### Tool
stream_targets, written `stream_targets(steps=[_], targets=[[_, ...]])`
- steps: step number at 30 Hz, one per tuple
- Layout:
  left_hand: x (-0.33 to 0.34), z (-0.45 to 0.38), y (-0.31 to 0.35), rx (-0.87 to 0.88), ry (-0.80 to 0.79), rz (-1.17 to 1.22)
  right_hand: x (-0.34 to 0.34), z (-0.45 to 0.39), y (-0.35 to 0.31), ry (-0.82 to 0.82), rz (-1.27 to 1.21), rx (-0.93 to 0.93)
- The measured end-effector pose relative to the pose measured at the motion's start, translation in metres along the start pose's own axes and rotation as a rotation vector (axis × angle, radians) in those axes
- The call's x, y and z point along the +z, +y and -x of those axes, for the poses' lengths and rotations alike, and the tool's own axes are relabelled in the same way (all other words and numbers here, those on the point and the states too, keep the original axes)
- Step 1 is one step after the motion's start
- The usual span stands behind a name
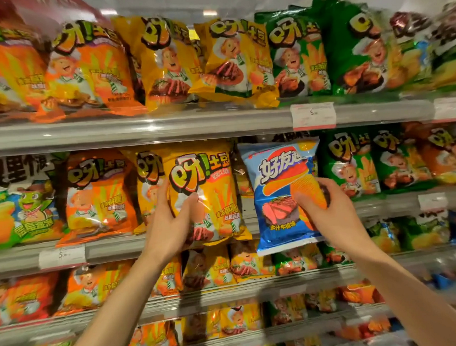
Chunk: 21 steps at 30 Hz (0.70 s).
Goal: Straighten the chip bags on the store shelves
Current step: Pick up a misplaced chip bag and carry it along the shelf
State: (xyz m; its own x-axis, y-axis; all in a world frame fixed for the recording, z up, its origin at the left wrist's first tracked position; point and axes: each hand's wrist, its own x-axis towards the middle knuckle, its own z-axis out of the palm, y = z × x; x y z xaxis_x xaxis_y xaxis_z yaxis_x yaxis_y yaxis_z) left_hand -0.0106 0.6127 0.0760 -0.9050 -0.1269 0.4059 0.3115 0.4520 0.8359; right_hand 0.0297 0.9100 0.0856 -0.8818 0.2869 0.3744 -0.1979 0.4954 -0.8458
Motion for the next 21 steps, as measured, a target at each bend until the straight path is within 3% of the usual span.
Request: stream_targets(steps=[13, 21], targets=[[0.066, -0.069, 0.010, -0.029, -0.102, -0.159, -0.037, 0.007, 0.027, -0.020, -0.009, 0.066], [0.092, -0.062, 0.016, -0.015, 0.037, -0.078, -0.034, 0.008, 0.035, -0.028, -0.055, 0.114]])
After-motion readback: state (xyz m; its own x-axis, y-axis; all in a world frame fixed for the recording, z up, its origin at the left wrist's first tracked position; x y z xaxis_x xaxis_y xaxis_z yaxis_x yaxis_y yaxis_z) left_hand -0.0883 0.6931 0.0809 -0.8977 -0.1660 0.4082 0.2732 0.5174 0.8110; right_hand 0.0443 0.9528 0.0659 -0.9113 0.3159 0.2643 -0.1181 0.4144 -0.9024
